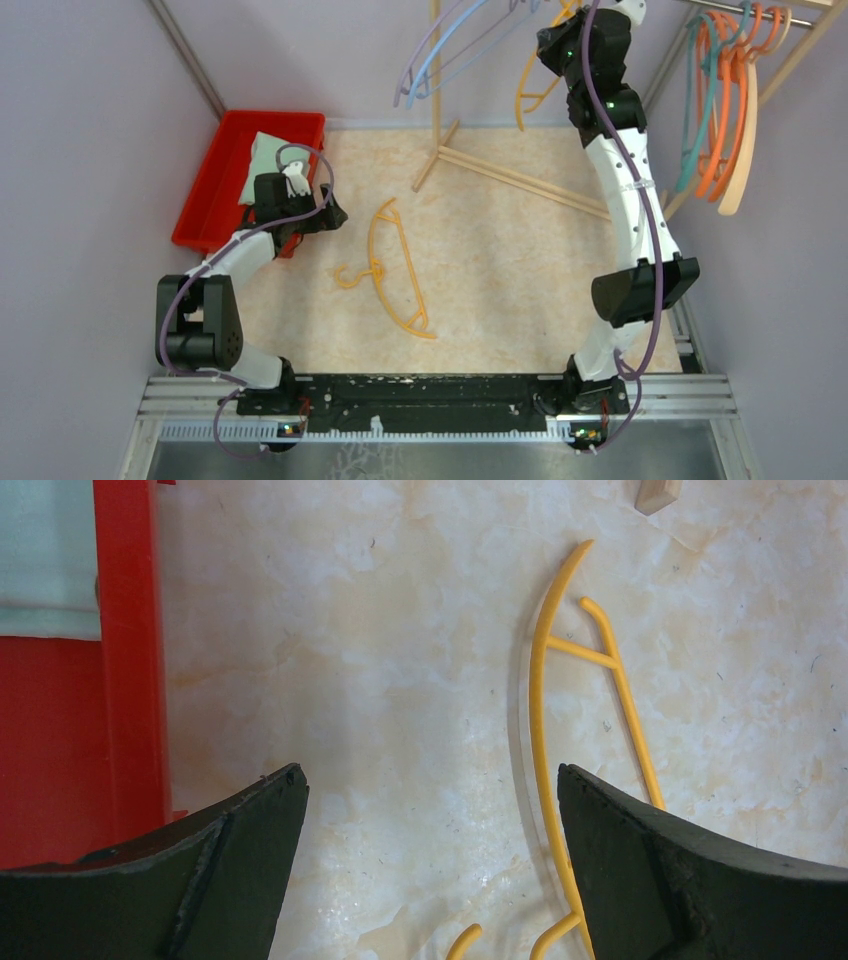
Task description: Organize the hangers
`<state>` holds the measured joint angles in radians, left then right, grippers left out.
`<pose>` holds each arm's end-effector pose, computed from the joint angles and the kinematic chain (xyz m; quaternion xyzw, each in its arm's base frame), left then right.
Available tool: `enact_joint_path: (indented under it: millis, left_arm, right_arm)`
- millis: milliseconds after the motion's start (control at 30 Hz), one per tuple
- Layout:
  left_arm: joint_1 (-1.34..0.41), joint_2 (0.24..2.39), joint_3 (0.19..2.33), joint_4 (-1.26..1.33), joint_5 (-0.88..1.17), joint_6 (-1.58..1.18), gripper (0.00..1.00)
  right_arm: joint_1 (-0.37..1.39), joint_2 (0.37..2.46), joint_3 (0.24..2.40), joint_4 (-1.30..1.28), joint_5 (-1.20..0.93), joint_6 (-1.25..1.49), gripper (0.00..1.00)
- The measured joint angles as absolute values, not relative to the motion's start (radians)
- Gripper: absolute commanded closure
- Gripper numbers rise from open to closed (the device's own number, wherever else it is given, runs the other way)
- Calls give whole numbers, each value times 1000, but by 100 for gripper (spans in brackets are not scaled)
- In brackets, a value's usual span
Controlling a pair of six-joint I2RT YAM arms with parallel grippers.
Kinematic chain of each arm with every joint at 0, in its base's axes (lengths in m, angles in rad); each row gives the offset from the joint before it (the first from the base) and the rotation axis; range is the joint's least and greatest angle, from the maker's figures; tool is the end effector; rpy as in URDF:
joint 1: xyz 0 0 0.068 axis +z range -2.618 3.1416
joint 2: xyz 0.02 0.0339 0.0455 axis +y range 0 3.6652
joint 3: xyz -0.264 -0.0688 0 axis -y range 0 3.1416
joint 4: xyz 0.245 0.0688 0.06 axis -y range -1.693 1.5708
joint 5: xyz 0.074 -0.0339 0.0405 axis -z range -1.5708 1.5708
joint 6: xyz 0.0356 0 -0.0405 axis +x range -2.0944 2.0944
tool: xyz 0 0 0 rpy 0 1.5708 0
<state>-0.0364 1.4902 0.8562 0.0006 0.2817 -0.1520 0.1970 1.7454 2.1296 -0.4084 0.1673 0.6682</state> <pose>0.3183 -0.0215 0.2158 0.0123 0.8855 -0.1668 0.4335 0.3734 0.0685 0.5183 0.2232 0.6798 0.2375 0.6570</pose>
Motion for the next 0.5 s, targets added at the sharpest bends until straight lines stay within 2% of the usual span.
enact_joint_path:
  millis: [167, 300, 400, 500]
  left_arm:
    - [-36, 1490, 856, 1, 281, -152, 0]
    - [-36, 1491, 856, 1, 282, -152, 0]
    - [-36, 1491, 856, 1, 282, -152, 0]
    - [-36, 1494, 856, 1, 282, -152, 0]
  right_arm:
    - [179, 1743, 2124, -419, 192, 682, 100]
    - [149, 1710, 2056, -385, 189, 702, 92]
    - [134, 1671, 2015, -379, 191, 715, 74]
    - [131, 1642, 2002, -402, 205, 723, 48]
